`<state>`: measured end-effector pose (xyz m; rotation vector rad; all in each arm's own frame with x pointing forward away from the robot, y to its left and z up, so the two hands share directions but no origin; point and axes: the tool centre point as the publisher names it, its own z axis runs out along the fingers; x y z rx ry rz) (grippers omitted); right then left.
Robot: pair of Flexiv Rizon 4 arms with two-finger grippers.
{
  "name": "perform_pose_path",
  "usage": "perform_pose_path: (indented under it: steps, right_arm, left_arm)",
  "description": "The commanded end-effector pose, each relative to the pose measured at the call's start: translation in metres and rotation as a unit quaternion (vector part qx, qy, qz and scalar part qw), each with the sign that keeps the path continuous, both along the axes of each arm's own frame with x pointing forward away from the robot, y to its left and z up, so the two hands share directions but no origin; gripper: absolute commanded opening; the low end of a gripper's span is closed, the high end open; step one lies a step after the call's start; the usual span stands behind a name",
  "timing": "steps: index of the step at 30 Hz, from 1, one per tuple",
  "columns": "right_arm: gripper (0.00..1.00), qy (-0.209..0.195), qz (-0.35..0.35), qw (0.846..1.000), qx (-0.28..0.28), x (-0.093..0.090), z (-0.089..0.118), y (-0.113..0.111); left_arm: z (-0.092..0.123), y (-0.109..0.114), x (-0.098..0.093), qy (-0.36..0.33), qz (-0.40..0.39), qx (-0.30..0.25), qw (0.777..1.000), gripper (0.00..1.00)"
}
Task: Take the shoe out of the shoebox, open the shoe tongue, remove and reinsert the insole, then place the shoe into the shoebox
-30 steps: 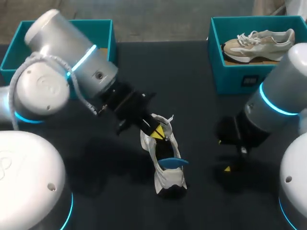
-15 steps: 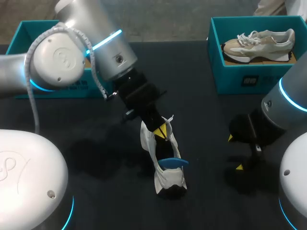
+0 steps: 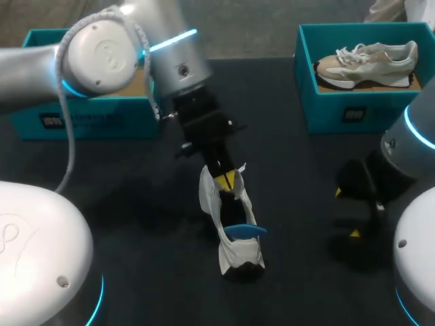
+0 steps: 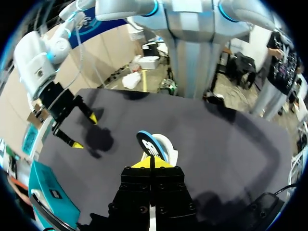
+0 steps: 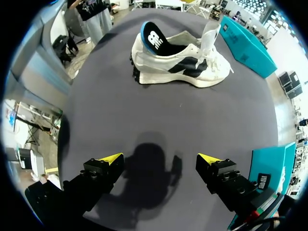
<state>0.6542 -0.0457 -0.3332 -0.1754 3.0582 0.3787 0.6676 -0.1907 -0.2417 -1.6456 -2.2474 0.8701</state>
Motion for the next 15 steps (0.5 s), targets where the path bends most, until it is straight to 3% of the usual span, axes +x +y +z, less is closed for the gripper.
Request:
perform_pose_path:
  steps: [1, 15]
  right_arm:
    - [1.0, 0.008, 0.001, 1.0, 0.007, -0.004, 0.008, -0.011]
    - [1.0, 0.008, 0.001, 1.0, 0.007, -0.004, 0.008, -0.011]
  left_arm:
    - [-0.006, -0.011, 0.003, 0.013, -0.087, 0.092, 0.992, 0.0]
    - [-0.04, -0.018, -0.003, 0.02, -0.14, 0.135, 0.981, 0.0]
